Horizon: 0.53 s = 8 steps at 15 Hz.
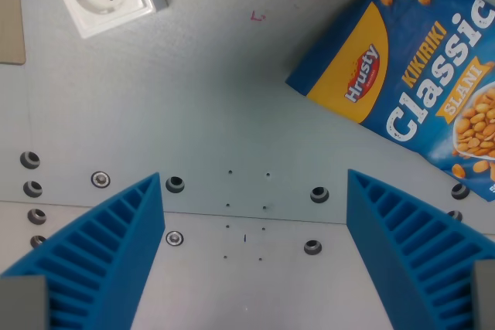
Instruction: Move in base negative z
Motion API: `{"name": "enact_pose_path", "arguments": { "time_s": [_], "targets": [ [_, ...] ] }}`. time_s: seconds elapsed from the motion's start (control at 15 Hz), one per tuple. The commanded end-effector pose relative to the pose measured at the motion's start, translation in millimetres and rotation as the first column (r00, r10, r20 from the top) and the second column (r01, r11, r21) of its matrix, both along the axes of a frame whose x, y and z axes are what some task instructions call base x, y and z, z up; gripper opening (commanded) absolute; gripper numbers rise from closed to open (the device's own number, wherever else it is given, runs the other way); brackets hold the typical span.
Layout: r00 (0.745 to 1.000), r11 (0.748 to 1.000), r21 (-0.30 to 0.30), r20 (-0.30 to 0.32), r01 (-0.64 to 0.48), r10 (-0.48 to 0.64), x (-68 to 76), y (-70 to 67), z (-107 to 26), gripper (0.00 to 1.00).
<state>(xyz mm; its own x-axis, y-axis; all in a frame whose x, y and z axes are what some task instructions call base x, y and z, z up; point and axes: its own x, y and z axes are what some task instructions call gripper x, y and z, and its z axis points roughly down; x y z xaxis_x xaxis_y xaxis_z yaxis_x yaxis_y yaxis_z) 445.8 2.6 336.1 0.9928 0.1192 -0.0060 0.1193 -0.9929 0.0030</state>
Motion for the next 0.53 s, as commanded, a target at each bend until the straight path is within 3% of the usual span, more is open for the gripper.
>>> {"name": "enact_pose_path", "arguments": {
  "time_s": [0.07,0.53],
  "targets": [
    [1.000,1.000,0.000,0.006,0.000,0.000,-0.2,0.0,-2.4,1.00],
    [1.000,1.000,0.000,0.006,0.000,0.000,1.1,0.1,-37.4,1.00]
  ]
}}
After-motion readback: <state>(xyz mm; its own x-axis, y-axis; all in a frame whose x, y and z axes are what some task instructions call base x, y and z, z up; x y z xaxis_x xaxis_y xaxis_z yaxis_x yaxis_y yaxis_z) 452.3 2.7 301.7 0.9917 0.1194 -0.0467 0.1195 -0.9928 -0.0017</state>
